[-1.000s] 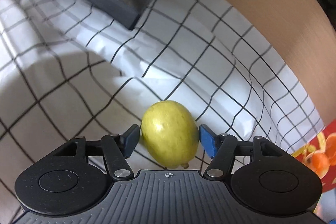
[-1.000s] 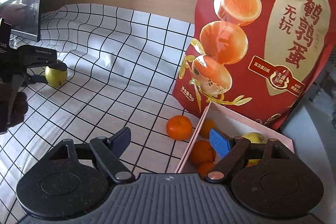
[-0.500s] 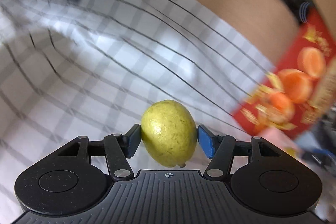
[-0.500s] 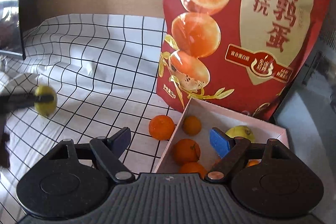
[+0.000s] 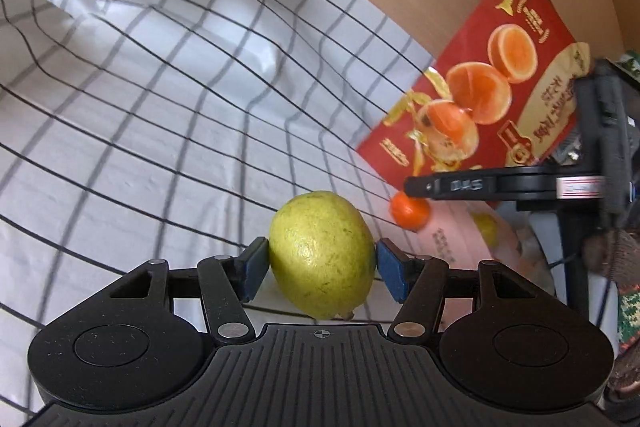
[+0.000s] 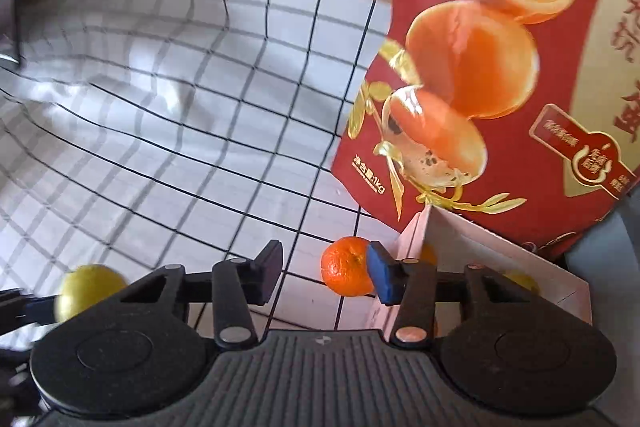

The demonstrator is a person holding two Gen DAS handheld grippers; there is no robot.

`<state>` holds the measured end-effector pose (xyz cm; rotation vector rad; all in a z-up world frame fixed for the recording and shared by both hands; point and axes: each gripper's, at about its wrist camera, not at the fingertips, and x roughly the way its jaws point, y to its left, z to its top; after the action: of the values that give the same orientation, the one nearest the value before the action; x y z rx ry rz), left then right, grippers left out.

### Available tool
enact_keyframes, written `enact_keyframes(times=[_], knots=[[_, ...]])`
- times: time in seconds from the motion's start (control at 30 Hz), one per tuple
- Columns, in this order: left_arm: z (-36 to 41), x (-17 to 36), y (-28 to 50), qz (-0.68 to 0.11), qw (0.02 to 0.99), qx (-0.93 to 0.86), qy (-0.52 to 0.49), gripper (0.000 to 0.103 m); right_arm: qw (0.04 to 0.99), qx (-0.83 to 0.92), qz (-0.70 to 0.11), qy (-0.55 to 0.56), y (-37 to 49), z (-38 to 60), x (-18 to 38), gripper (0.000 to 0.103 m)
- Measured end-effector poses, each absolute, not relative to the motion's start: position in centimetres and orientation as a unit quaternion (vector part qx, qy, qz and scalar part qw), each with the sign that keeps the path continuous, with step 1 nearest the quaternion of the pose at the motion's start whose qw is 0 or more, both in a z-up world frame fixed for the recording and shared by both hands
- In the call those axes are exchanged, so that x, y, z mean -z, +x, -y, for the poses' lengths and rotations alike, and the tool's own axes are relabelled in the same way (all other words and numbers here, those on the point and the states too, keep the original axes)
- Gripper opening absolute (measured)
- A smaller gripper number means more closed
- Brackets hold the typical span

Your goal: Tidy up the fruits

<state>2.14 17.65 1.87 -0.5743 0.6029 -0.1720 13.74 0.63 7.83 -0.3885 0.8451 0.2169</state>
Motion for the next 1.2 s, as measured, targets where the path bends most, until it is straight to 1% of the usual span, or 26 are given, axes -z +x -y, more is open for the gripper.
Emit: enact_keyframes(times=[0.3, 0.47, 0.5, 0.67, 0.8, 0.9, 1.07, 1.2], knots=[[-19.3, -1.9, 1.7, -0.283, 0.912, 0.042, -0.295, 0.064, 0.859, 0.019, -0.426, -0.285, 16.7, -6.3, -3.6, 0.046], [-19.0, -2.0, 1.8, -0.286, 0.914, 0.045, -0.285, 0.064, 0.839, 0.062, -0.422, -0.339, 17.7, -6.7, -1.0, 0.047], [-18.8, -2.0, 1.9, -0.286, 0.914, 0.045, -0.283, 0.064, 0.838, 0.065, -0.418, -0.343, 17.8, -6.4, -0.8, 0.045], [-18.9, -1.9, 1.9, -0.285, 0.914, 0.045, -0.284, 0.064, 0.843, 0.054, -0.432, -0.316, 18.3, -5.1, -1.5, 0.042], [-19.1, -1.9, 1.8, -0.284, 0.914, 0.042, -0.286, 0.064, 0.848, 0.036, -0.421, -0.320, 17.1, -4.8, -1.9, 0.041], [-19.1, -1.9, 1.8, -0.284, 0.914, 0.043, -0.286, 0.064, 0.862, -0.018, -0.422, -0.282, 15.2, -3.5, -3.5, 0.041], [-19.0, -1.9, 1.8, -0.286, 0.912, 0.052, -0.289, 0.064, 0.872, -0.139, -0.430, -0.191, 9.6, 1.0, -7.1, 0.041], [-18.5, -2.0, 1.7, -0.285, 0.913, 0.072, -0.283, 0.064, 0.864, -0.205, -0.425, -0.175, 3.5, 4.0, -8.5, 0.041]])
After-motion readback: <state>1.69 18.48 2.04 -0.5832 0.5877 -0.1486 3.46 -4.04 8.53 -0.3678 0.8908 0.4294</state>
